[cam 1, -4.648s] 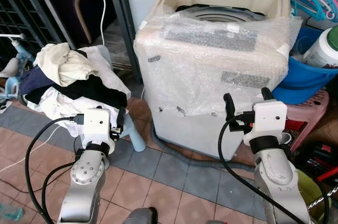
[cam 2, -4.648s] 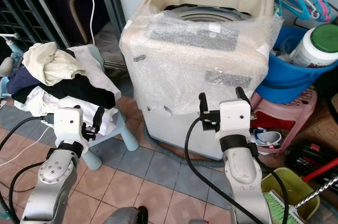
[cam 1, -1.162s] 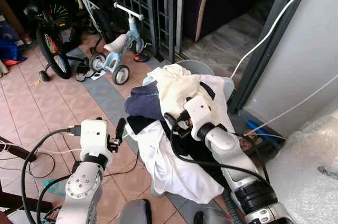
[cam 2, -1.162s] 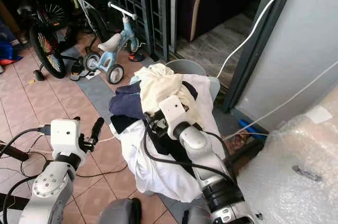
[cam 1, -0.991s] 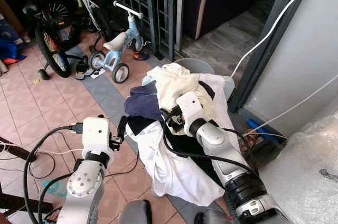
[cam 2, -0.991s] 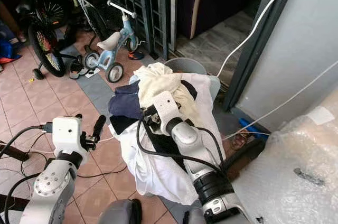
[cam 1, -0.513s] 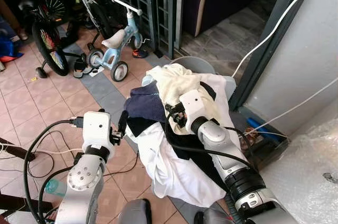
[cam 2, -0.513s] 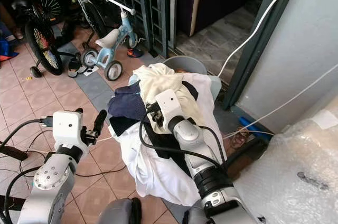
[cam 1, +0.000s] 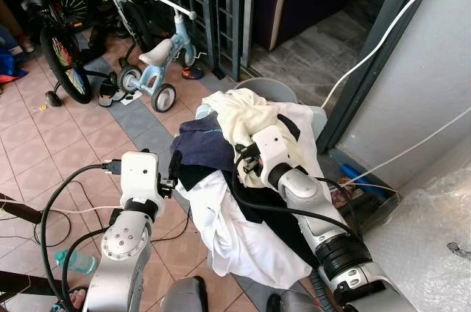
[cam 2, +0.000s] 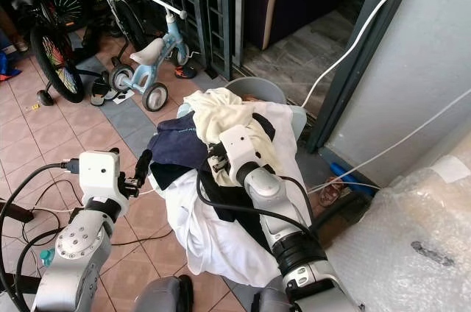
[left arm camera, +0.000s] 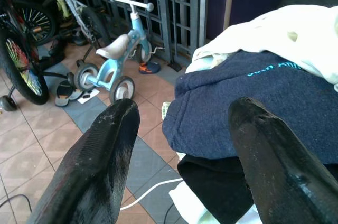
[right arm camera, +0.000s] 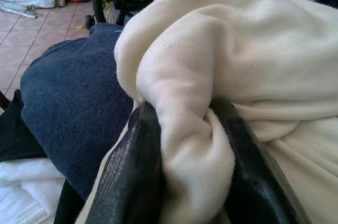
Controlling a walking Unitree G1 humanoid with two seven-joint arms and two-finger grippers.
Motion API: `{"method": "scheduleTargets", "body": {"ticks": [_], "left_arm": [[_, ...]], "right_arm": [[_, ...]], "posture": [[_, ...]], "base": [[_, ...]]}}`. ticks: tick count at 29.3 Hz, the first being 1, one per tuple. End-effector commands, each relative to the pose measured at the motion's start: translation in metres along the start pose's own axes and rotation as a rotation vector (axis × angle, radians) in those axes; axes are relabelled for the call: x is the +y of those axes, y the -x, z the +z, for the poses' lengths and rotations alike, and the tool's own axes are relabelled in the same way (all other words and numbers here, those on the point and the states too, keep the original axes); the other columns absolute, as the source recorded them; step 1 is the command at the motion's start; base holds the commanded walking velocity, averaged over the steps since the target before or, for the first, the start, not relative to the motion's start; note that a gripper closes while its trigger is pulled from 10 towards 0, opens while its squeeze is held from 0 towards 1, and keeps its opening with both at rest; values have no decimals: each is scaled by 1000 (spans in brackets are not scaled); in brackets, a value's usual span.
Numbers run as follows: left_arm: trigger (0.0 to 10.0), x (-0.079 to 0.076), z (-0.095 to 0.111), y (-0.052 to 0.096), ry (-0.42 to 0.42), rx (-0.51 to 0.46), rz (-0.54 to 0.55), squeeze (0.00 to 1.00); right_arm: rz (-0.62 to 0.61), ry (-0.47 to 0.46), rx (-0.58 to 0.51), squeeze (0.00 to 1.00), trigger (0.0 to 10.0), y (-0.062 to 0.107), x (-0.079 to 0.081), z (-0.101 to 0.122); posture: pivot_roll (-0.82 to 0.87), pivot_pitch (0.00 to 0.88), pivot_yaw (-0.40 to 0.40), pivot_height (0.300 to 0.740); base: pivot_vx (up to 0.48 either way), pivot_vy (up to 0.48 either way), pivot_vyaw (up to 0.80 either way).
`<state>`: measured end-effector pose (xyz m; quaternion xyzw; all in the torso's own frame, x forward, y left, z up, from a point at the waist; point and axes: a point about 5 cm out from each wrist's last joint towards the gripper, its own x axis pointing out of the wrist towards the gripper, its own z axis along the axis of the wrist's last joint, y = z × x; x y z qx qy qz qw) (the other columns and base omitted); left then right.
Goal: Clothes washing
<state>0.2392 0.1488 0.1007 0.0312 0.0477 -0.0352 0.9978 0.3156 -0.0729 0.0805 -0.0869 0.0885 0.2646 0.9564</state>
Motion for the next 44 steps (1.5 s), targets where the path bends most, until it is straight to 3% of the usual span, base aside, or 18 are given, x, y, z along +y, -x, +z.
{"method": "scheduleTargets", "body": {"ticks": [1,11,17,18,19,21,26,28,33,35,40,44], "left_arm": [[10000,0,-1,-2,-8,4,5,0],[10000,-2,1,-7,-15,-17,5,0],[10000,-3,3,-8,-15,-33,5,0],[10000,-4,1,-7,-11,-31,8,0],[10000,-4,1,-7,-11,-31,8,0],[10000,-4,-1,-7,-10,-25,2,0],[10000,-7,0,-8,-17,-29,-38,0],[10000,-7,-1,-9,-17,-25,-44,0],[10000,-9,-1,-10,-23,-24,-63,0],[10000,-10,0,-12,-24,-28,-68,0],[10000,-9,0,-13,-23,-30,-62,0],[10000,-7,-1,-10,-20,-27,-54,0]], "right_arm": [[-9,-20,25,0,0,1,-3,-6],[-13,-18,27,0,0,2,-4,-7],[-82,-15,-20,0,0,5,-15,-1],[-130,-27,-102,0,0,7,-21,11],[-130,-27,-102,0,0,7,-21,11],[-190,-28,-200,0,0,10,-29,28],[-435,36,-425,0,0,29,-65,79],[-434,38,-467,0,0,32,-67,88],[-351,34,-467,0,0,31,-60,86],[-255,1,-462,0,0,30,-47,80],[-190,-18,-464,0,0,30,-34,81],[-86,-61,-507,0,0,29,-16,95]], "posture": [[82,109,10,740],[70,102,10,740],[65,89,0,740],[58,82,1,740],[58,82,1,740],[54,70,14,740],[42,50,45,740],[37,48,52,740],[34,47,53,740],[41,46,51,740],[47,45,47,740],[53,42,40,740]], "base": [[0,0,0],[0,0,0],[0,0,0],[0,0,0],[0,0,0],[0,0,0],[0,0,0],[0,0,0],[0,0,0],[0,0,0],[0,0,0],[0,0,0]]}}
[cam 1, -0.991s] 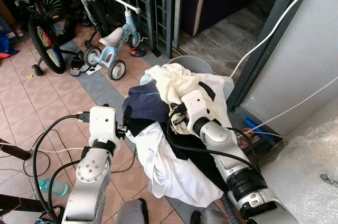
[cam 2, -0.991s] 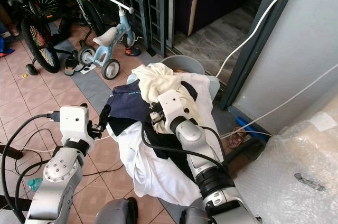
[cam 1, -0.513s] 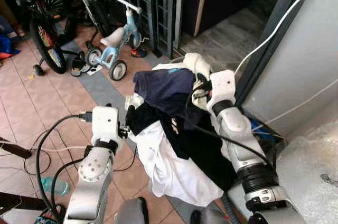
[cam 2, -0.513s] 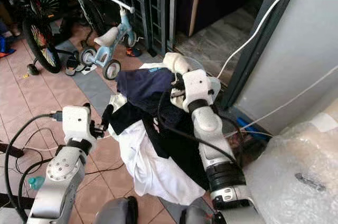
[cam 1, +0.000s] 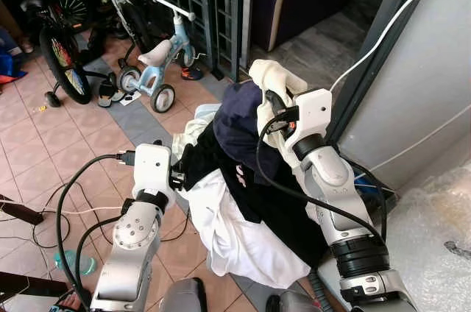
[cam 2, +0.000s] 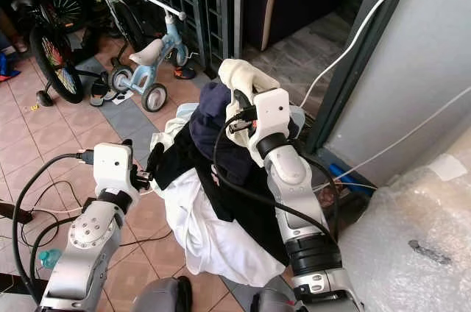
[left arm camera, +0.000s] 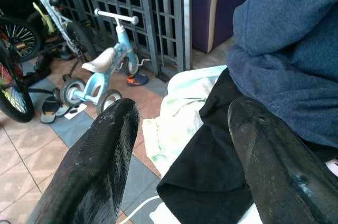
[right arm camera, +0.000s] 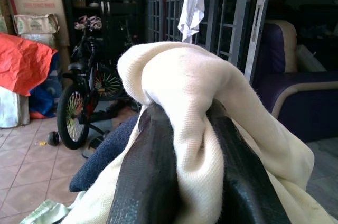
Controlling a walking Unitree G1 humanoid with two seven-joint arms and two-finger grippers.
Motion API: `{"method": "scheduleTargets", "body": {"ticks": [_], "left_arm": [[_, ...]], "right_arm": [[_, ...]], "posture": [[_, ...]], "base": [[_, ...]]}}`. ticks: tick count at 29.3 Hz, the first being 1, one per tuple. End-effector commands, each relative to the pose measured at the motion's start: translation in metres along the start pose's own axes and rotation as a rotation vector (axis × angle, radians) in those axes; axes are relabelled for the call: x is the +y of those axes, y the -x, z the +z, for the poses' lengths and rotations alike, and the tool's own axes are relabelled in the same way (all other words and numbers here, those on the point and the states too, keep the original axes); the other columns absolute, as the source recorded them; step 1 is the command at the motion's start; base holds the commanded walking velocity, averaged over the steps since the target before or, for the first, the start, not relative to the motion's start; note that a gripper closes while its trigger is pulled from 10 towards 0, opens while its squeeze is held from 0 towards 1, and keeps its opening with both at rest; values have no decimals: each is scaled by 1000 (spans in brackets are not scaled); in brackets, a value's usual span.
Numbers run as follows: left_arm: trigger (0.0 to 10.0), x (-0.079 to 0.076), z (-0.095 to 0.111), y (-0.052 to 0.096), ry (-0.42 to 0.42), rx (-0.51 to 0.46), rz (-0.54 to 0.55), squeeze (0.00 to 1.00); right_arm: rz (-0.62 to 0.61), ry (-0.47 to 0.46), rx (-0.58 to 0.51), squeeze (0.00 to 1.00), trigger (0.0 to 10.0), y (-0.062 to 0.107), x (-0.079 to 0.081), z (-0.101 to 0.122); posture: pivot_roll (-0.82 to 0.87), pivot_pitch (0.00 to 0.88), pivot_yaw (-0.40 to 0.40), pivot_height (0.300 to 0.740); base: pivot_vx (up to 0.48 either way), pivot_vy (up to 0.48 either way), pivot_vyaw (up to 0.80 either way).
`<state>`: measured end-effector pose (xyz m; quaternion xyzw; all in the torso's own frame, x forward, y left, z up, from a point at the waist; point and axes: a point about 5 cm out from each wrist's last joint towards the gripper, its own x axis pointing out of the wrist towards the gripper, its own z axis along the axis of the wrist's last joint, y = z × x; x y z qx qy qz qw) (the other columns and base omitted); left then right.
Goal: Clothes washing
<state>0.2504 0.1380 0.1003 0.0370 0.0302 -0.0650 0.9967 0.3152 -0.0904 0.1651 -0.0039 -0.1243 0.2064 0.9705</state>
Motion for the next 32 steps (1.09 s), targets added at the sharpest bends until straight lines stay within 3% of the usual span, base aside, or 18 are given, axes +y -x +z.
{"method": "scheduleTargets", "body": {"ticks": [1,5,7,8,10,11,15,18,19,20,21,24,25,29,30,31,32], "left_arm": [[10000,3,-2,2,-3,8,6,0],[10000,4,-1,1,-1,5,11,0],[10000,4,-1,0,0,4,13,0],[10000,3,-2,-1,1,4,12,0],[10000,3,-2,-1,1,4,11,0],[10000,1,-3,-1,3,7,3,0],[10000,-2,-3,-1,5,10,-9,0],[10000,-1,-3,-1,4,11,-7,0],[10000,-1,-3,-1,3,13,-7,0],[10000,-1,-3,-1,3,13,-7,0],[10000,0,-4,-1,1,14,-6,0],[10000,0,-4,0,1,15,-5,0],[10000,0,-4,0,0,16,-4,0],[10000,0,-3,1,2,14,-3,0],[10000,0,-3,1,3,14,-2,0],[10000,1,-3,2,4,16,0,0],[10000,1,-4,2,4,18,1,0]], "right_arm": [[83,-39,-69,0,0,-5,13,20],[141,-78,-86,0,0,-5,20,30],[240,-129,-64,0,0,-1,28,33],[389,-162,5,0,0,10,42,26],[444,-166,38,0,0,16,47,22],[520,-134,129,0,0,30,55,3],[485,-36,256,0,0,46,57,-32],[368,16,376,0,0,52,52,-57],[334,33,397,0,10000,54,49,-62],[334,33,397,0,10000,54,49,-62],[287,45,417,1000,10000,56,45,-67],[226,72,391,1000,10000,53,39,-65],[159,110,348,1000,10000,48,30,-60],[111,93,300,1000,10000,42,18,-50],[136,78,290,890,10000,42,17,-47],[154,69,278,0,10000,43,17,-44],[168,56,255,0,10000,43,15,-39]], "posture": [[53,43,41,740],[51,42,37,740],[44,45,35,740],[36,47,35,740],[36,47,35,740],[32,50,36,740],[31,56,39,740],[31,58,39,740],[33,62,40,740],[33,62,40,740],[33,65,40,740],[33,68,41,740],[32,71,41,740],[29,81,40,740],[29,81,40,740],[29,81,40,740],[29,82,43,740]], "base": [[0,0,0],[0,0,0],[0,0,0],[0,0,0],[0,0,0],[0,0,0],[0,0,0],[0,0,0],[0,0,0],[0,0,0],[0,0,0],[0,0,0],[0,0,0],[0,0,0],[0,0,0],[0,0,0],[0,0,0]]}}
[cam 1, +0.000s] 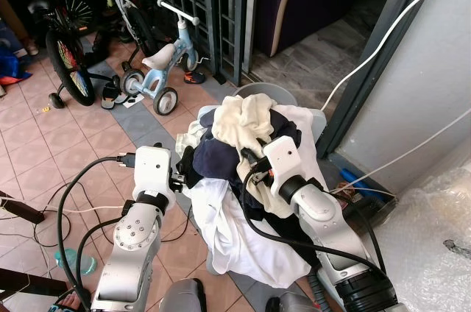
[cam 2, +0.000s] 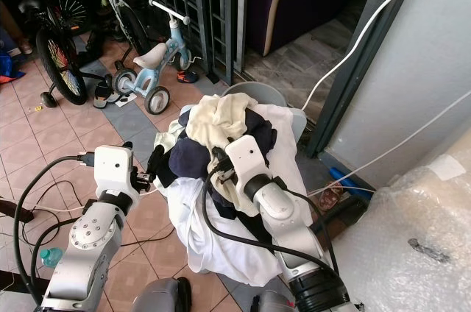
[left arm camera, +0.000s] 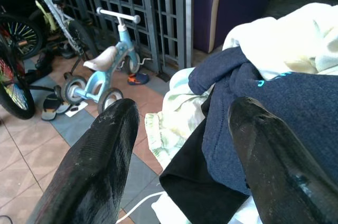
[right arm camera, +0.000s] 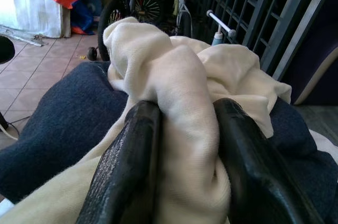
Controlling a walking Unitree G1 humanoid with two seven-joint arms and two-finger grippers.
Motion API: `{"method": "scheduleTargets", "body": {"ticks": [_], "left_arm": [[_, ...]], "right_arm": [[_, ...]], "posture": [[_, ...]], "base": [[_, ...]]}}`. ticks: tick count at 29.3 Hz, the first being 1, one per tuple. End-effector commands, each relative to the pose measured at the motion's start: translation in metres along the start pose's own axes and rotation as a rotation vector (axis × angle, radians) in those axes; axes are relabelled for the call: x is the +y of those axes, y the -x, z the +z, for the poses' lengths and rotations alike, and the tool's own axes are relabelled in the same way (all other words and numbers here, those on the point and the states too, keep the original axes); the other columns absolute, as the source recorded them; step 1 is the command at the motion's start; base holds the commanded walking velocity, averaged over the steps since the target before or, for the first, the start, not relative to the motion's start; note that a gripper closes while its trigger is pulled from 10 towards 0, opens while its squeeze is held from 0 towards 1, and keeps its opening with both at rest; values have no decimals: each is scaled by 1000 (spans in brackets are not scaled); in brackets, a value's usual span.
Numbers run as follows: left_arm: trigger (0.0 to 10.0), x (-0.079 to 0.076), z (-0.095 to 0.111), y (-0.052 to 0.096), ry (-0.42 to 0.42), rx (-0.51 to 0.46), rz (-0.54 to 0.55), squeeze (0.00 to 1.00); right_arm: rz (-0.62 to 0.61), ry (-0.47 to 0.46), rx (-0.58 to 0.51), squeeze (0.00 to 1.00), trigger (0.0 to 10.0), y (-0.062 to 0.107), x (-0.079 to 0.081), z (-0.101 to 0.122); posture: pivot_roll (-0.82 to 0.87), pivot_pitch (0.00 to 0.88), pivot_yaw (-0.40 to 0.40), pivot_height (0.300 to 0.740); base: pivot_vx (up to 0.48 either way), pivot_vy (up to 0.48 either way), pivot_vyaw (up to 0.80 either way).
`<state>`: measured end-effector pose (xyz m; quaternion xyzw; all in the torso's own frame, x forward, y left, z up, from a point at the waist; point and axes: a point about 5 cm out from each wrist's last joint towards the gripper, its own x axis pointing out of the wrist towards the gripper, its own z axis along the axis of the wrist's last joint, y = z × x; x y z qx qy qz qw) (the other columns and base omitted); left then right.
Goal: Clothes washing
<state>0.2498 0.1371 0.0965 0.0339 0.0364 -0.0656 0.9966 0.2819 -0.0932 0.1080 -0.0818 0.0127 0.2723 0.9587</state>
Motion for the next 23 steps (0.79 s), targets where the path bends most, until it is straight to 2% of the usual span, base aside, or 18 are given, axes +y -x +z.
{"method": "scheduleTargets", "body": {"ticks": [1,2,5,6,8,13,14,15,16,17,18,23], "left_arm": [[10000,2,0,2,-2,7,4,0],[10000,3,-1,3,-2,10,3,0],[10000,3,-1,3,-3,12,-3,0],[10000,2,-1,2,-3,12,-4,0],[10000,2,0,1,-3,10,-5,0],[10000,2,0,1,-3,9,-5,0],[10000,4,0,1,-5,10,-2,0],[10000,5,0,2,-6,10,-1,0],[10000,5,0,2,-7,11,1,0],[10000,6,0,2,-7,11,3,0],[10000,6,0,1,-7,11,4,0],[10000,4,1,0,-4,7,2,0]], "right_arm": [[14,-21,-52,0,10000,1,-1,10],[41,-52,-65,0,10000,3,-1,13],[88,-63,-67,0,10000,5,2,13],[90,-72,-71,0,0,5,3,13],[94,-81,-69,0,0,6,4,11],[191,-121,-28,0,0,7,20,5],[227,-123,-34,0,10000,8,24,7],[233,-120,-37,0,10000,8,25,8],[230,-116,-38,796,10000,8,25,8],[225,-113,-37,796,10000,8,25,8],[228,-106,-39,1000,10000,8,25,8],[227,-40,-15,1000,10000,5,24,6]], "posture": [[29,82,43,740],[26,82,46,740],[20,83,47,740],[20,83,47,740],[21,82,45,740],[28,82,46,740],[30,82,45,740],[29,82,45,740],[29,81,44,740],[29,81,44,740],[29,79,43,740],[30,77,45,740]], "base": [[0,0,0],[0,0,0],[0,0,0],[0,0,0],[0,0,0],[0,0,0],[0,0,0],[0,0,0],[0,0,0],[0,0,0],[0,0,0],[0,0,0]]}}
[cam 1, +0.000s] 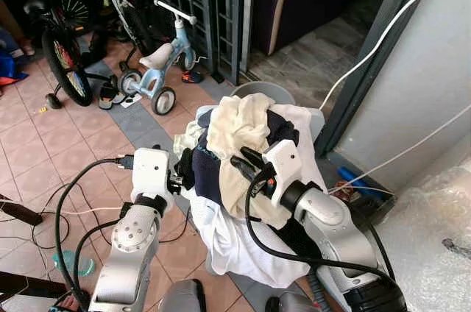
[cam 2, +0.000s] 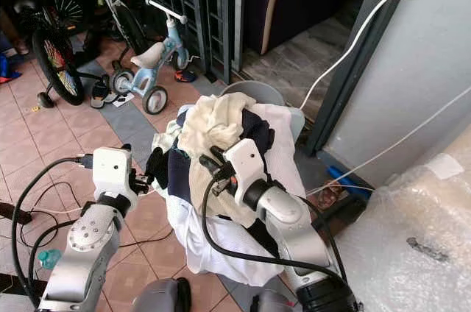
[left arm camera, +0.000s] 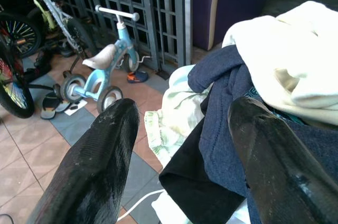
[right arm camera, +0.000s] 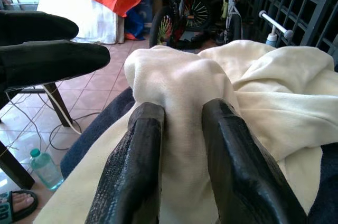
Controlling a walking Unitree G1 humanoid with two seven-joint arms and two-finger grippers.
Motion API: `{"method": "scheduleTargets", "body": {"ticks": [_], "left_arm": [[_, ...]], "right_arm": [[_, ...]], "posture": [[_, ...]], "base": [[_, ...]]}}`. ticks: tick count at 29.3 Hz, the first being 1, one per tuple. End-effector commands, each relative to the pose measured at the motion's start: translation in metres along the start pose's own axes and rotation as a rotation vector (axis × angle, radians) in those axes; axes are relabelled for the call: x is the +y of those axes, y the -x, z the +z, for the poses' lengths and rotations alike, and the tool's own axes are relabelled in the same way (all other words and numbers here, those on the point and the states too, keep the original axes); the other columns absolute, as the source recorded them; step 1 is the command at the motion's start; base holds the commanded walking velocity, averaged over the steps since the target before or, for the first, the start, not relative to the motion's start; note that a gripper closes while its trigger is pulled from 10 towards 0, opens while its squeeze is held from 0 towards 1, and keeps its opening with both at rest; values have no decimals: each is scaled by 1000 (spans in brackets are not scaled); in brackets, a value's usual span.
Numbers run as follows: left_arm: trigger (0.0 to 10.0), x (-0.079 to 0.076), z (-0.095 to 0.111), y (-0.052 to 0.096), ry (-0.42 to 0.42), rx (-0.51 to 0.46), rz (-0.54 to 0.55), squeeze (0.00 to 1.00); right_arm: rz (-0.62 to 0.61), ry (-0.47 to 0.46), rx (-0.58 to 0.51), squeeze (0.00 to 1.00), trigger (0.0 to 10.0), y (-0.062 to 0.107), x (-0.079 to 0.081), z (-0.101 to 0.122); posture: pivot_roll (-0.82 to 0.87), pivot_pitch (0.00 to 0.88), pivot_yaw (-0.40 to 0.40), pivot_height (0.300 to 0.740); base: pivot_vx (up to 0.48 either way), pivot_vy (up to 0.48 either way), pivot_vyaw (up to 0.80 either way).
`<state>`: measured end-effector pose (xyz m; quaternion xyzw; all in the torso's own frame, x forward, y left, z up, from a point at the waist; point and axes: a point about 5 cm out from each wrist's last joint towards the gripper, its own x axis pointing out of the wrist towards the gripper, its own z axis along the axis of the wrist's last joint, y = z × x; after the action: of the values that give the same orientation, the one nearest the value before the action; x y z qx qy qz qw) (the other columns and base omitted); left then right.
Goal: Clothes washing
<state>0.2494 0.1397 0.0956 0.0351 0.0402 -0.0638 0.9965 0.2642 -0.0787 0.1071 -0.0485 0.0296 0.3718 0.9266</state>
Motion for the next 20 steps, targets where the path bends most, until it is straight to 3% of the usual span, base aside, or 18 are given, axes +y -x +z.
{"method": "scheduleTargets", "body": {"ticks": [1,4,9,10,11,12,15,20], "left_arm": [[10000,1,2,0,-1,-2,-2,0],[10000,1,3,-2,-1,-4,-4,0],[10000,3,3,-2,-3,-6,2,0],[10000,3,4,-2,-4,-6,1,0],[10000,3,4,-2,-4,-6,1,0],[10000,3,4,-2,-4,-7,1,0],[10000,3,3,-1,-5,-6,1,0],[10000,4,3,-1,-8,-6,0,0]], "right_arm": [[17,33,-9,1000,10000,-4,2,4],[19,96,33,1000,10000,-8,3,1],[40,92,123,1000,10000,-13,11,-15],[46,87,128,584,7569,-14,14,-18],[48,83,127,584,7569,-14,15,-19],[41,59,118,0,0,-14,17,-19],[22,36,103,0,0,-14,16,-19],[-107,-14,69,0,0,-13,-2,-15]], "posture": [[30,77,45,740],[31,91,47,740],[36,79,46,740],[38,78,47,740],[39,78,47,740],[41,77,48,740],[40,76,50,740],[37,70,51,740]], "base": [[0,0,0],[0,0,0],[0,0,0],[0,0,0],[0,0,0],[0,0,0],[0,0,0],[0,0,0]]}}
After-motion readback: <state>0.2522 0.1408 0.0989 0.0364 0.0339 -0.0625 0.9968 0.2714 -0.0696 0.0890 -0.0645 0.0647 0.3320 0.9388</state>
